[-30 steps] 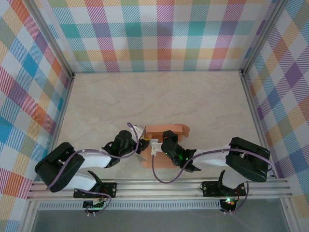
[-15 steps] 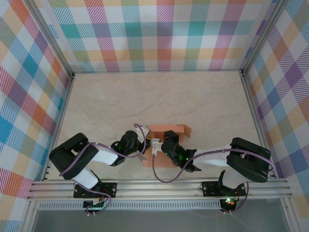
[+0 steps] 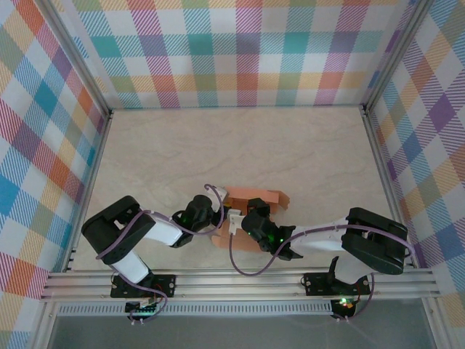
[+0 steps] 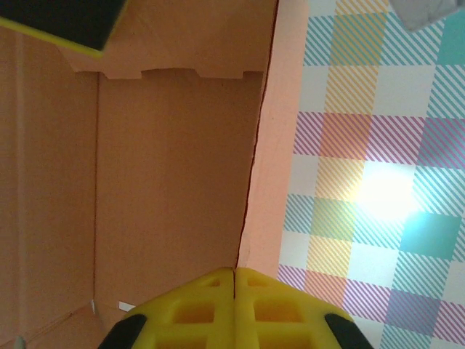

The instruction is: Fold the paper box

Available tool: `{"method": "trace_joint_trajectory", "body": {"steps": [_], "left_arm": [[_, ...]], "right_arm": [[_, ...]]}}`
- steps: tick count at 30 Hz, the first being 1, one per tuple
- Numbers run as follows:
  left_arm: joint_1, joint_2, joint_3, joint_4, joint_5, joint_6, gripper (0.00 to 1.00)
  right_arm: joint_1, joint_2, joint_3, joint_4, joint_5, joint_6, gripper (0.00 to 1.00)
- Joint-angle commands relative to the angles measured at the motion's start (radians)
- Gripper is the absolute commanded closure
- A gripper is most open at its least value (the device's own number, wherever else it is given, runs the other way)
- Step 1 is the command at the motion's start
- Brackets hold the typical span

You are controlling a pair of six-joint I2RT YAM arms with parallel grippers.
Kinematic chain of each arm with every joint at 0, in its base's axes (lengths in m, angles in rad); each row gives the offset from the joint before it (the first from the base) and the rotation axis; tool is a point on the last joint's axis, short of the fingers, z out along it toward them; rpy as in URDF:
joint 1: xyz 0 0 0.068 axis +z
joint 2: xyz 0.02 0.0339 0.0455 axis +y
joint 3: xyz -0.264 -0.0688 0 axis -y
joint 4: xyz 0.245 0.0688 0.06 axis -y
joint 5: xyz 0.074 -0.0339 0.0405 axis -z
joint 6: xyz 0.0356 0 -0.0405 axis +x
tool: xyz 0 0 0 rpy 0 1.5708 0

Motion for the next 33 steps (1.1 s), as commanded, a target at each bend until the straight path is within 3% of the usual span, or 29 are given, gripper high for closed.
{"method": "trace_joint_trajectory", "body": {"steps": [1,11,19,24,28,33], "left_arm": [[-0.027,0.01,0.04,0.059,-0.019,-0.024,0.72],[-0.037,0.006,0.068,0.03,-0.03,-0.054,1.0],[-0.037,0.017,0.095,-0.01,-0.054,-0.088,1.0],[-0.035,0.017,0.093,-0.028,-0.046,-0.076,1.0],[-0.019,0.006,0.093,-0.048,-0.023,-0.086,1.0],[0.016,-0.013,0.117,-0.109,0.044,-0.119,1.0]], "right_arm": [[0.019,0.01,0.002,-0.049,-0.044,0.043,1.0],[0.028,0.03,0.026,-0.069,-0.042,0.078,1.0],[0.034,0.038,0.054,-0.102,-0.044,0.121,0.99],[0.035,-0.016,0.06,-0.156,-0.053,0.187,0.69],[0.034,-0.117,0.073,-0.296,-0.087,0.291,0.38],[0.034,-0.223,0.101,-0.444,-0.092,0.41,0.26]]}}
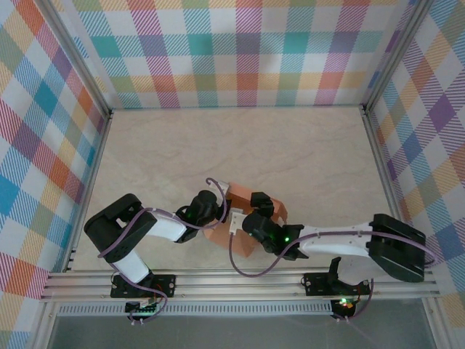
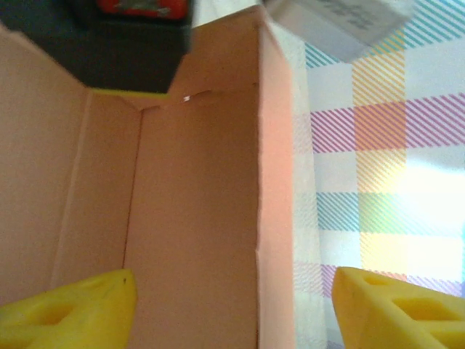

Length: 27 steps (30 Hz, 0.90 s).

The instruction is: Fold the paper box

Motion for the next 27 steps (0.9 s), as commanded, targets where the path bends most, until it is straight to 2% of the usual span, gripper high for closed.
{"method": "trace_joint_trajectory", "body": {"steps": [1,8,14,19,25,27], "left_arm": [[0.027,-0.033,0.041,-0.055,0.078,-0.041,1.0],[0.093,-0.068,0.091,-0.205,0.154,-0.074,1.0],[0.135,-0.087,0.16,-0.34,0.243,-0.095,1.0],[0.185,-0.064,0.207,-0.362,0.341,-0.116,1.0],[0.223,-0.026,0.271,-0.4,0.403,-0.084,1.0],[0.23,-0.03,0.299,-0.452,0.4,-0.063,1.0]], "right_arm": [[0.005,-0.063,0.047,-0.142,-0.023,0.136,0.26],[0.004,-0.187,0.138,-0.291,-0.094,0.305,0.22],[-0.033,-0.268,0.251,-0.348,-0.22,0.57,0.21],[-0.162,-0.328,0.301,-0.368,-0.425,0.807,0.21],[-0.425,-0.352,0.322,-0.336,-0.661,1.059,0.21],[-0.49,-0.347,0.324,-0.324,-0.729,1.1,0.21]]}}
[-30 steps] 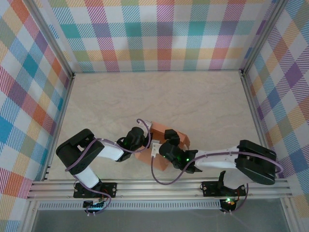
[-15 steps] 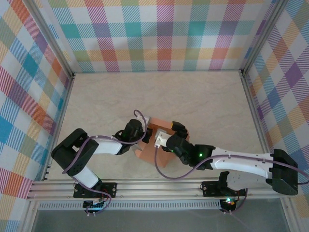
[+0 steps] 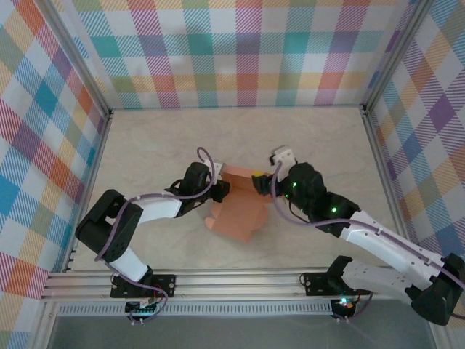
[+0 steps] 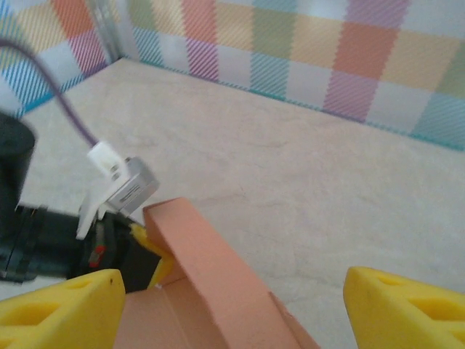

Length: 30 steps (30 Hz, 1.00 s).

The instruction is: Fold the paper box

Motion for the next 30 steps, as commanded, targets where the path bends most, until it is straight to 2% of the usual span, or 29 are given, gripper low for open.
{"method": "trace_joint_trajectory", "body": {"steps": [1,3,9,14,23,27,30], "left_arm": [[0.017,0.001,0.067,-0.108,0.045,0.042,1.0],[0.02,-0.002,0.124,-0.229,0.027,0.079,1.0],[0.021,0.076,0.423,-0.817,-0.077,0.209,1.0],[0.024,0.241,0.693,-1.214,-0.128,0.309,1.0],[0.046,0.403,0.942,-1.538,-0.278,0.382,1.0],[0.047,0.479,0.995,-1.626,-0.302,0.41,1.0],[0.049,0.546,1.028,-1.673,-0.315,0.429,1.0]], "right_arm": [[-0.084,0.001,0.031,0.022,-0.184,0.178,0.22],[-0.128,0.016,0.051,0.001,-0.208,0.195,0.22],[-0.275,0.114,0.155,-0.189,-0.267,0.27,0.22],[-0.382,0.146,0.116,-0.142,-0.402,0.313,0.22],[-0.446,0.213,0.093,-0.163,-0.484,0.269,0.21],[-0.446,0.259,0.055,-0.11,-0.594,0.277,0.22],[-0.446,0.325,0.028,-0.032,-0.709,0.31,0.27]]}}
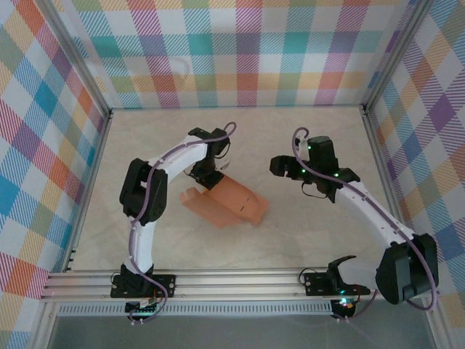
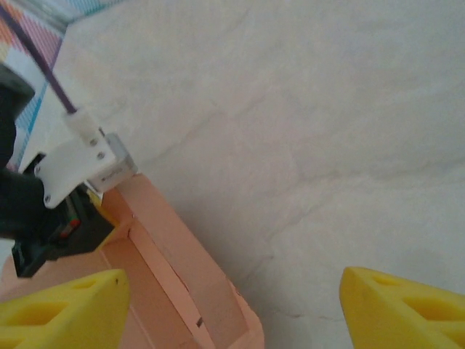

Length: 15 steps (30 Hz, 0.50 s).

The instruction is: Fold the paper box

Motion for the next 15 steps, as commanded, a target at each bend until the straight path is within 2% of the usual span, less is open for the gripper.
{"method": "trace_joint_trajectory", "body": {"steps": [1,8,15], "left_arm": [[0.007,0.08,0.046,-0.149,-0.052,0.044,1.0],[0.006,0.201,0.124,-0.217,-0.128,0.044,1.0],[-0.009,0.307,0.204,-0.279,-0.283,0.012,1.0]], "right_arm": [[-0.002,0.07,-0.032,0.102,-0.173,0.039,0.28],[0.011,0.26,-0.05,0.276,-0.278,0.141,0.46],[0.049,0.417,-0.044,0.418,-0.309,0.249,0.51]]}}
